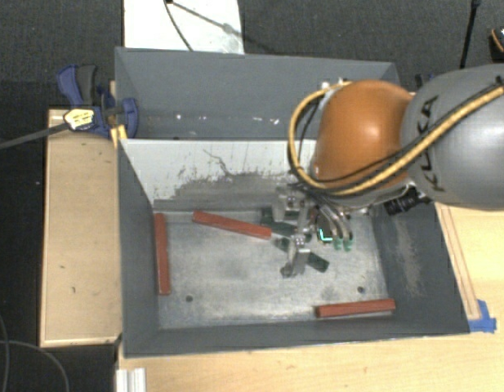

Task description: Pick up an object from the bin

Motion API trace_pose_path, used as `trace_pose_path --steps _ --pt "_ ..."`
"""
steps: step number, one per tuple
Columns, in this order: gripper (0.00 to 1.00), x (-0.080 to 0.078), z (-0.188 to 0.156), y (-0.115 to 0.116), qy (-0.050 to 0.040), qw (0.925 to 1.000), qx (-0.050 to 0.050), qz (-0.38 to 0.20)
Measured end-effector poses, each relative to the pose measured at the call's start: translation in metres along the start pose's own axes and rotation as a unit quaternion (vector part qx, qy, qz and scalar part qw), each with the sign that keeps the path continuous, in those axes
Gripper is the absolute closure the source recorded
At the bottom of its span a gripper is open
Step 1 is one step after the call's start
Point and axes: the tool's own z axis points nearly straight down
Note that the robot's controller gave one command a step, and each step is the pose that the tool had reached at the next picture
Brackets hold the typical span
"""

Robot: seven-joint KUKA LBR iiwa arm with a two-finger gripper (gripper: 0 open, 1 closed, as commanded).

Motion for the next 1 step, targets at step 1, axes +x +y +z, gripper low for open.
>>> trace_pose_path --steps 1 --pt "0.00 -0.0244 0.0983 -0.0913 -0.0003 0.9991 0.002 0.043"
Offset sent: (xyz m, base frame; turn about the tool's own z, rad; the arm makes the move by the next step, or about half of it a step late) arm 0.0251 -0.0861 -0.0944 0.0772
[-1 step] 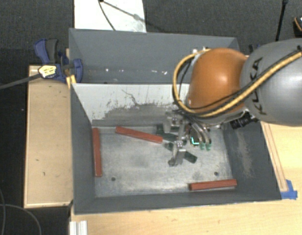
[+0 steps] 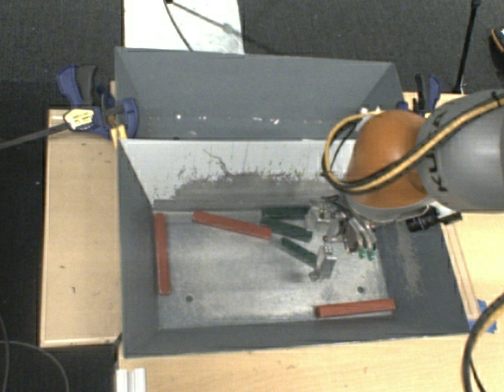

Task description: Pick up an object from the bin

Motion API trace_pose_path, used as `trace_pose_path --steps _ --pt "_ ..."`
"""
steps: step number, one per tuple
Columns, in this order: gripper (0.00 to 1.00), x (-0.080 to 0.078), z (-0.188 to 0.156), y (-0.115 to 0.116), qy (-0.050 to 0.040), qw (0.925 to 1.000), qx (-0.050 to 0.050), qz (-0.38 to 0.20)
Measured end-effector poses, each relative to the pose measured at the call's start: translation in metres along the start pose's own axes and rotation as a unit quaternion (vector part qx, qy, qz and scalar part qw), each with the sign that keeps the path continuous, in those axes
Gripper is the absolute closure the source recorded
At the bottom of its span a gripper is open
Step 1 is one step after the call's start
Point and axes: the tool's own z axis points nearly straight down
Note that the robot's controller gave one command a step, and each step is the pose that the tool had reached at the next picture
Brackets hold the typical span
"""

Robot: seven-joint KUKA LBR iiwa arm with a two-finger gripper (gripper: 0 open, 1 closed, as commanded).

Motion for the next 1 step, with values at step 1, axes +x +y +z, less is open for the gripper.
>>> trace_pose_path --steps 1 --pt "0.00 0.0012 0.0281 -0.0034 -0.0019 0.9992 -0.002 -0.039"
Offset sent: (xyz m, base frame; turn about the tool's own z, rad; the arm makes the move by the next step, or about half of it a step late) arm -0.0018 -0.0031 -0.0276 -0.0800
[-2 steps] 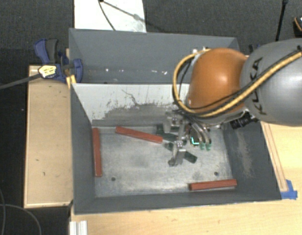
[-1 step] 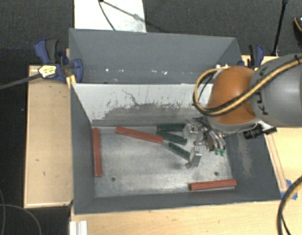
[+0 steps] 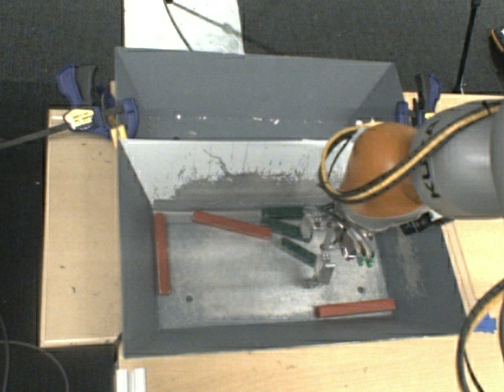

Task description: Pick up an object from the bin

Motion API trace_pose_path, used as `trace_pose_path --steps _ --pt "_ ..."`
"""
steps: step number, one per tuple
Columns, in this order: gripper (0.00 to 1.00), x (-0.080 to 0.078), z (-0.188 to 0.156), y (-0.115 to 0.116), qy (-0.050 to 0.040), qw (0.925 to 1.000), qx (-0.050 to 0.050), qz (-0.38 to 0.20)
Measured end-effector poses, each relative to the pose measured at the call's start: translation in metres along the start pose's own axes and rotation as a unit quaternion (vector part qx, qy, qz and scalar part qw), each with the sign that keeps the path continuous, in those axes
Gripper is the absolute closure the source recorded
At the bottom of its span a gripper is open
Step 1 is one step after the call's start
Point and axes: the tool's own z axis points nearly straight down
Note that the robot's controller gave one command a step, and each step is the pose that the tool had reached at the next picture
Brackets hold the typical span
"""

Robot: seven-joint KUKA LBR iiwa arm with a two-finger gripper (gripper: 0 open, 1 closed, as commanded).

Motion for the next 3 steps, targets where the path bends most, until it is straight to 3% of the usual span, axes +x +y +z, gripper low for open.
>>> trace_pose_path --steps 1,2,3 --pt "1.00 -0.0020 -0.0029 0.0004 -0.0032 1.0000 0.000 0.002" --pt "0.00 -0.0005 -0.0012 0.0004 -0.0011 1.0000 0.000 0.003" --pt "1.00 -0.0013 -0.0024 0.0001 -0.0023 1.0000 0.000 0.004"
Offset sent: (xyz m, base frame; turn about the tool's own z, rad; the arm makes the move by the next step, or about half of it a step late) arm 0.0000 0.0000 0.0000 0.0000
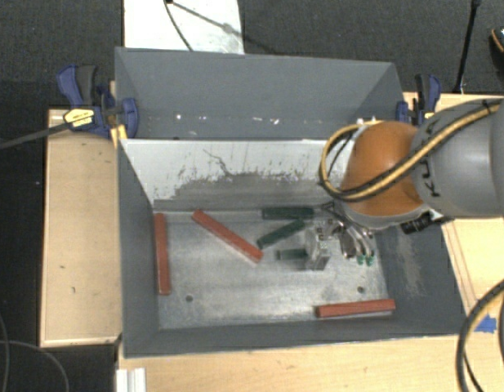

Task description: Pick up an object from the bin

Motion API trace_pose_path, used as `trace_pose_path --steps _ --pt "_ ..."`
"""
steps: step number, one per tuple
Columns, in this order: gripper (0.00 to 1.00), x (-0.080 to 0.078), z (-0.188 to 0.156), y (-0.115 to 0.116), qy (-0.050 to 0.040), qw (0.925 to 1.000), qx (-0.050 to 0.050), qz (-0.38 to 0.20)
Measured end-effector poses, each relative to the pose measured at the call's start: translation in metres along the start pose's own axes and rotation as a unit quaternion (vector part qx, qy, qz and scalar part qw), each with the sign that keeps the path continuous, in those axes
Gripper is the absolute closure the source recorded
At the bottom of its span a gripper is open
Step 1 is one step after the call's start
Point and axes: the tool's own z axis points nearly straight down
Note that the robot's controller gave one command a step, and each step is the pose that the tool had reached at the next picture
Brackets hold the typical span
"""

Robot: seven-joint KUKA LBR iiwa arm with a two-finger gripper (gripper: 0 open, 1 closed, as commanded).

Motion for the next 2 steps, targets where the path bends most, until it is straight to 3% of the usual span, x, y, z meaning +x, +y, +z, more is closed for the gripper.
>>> trace_pose_path --steps 1,2 --pt "1.00 0.047 -0.110 0.034 -0.0025 0.9997 -0.001 -0.023" --pt "1.00 0.043 -0.177 0.051 -0.0028 0.9956 0.000 -0.093"
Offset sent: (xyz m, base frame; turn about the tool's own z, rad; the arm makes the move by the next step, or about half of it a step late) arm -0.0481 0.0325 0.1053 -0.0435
